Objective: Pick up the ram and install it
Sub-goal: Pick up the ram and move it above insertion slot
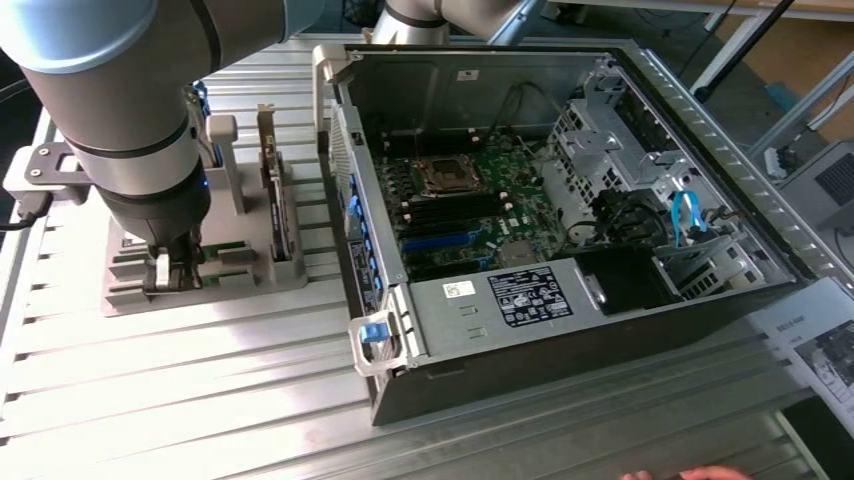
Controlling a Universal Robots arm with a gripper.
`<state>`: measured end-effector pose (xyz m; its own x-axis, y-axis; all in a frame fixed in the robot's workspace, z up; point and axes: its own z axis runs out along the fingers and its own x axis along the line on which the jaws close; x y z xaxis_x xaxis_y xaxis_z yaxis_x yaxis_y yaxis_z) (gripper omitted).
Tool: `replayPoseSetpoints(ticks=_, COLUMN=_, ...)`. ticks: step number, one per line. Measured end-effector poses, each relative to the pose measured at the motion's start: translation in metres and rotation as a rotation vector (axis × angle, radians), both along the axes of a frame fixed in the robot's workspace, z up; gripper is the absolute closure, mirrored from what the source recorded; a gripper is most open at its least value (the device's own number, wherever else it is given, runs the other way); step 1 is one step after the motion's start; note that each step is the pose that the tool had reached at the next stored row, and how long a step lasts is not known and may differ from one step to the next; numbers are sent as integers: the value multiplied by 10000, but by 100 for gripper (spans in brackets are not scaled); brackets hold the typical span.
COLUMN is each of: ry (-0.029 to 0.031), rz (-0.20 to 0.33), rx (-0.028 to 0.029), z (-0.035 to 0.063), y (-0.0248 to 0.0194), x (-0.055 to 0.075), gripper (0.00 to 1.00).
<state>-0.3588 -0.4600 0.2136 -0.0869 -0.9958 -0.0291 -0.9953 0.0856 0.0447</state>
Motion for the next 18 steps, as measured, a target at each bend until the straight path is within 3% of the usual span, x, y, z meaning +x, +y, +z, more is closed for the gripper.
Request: replayPoseSetpoints(ticks=18, ry=0, rz=11, rx=0, z=-1, y=0, x=78, gripper=64)
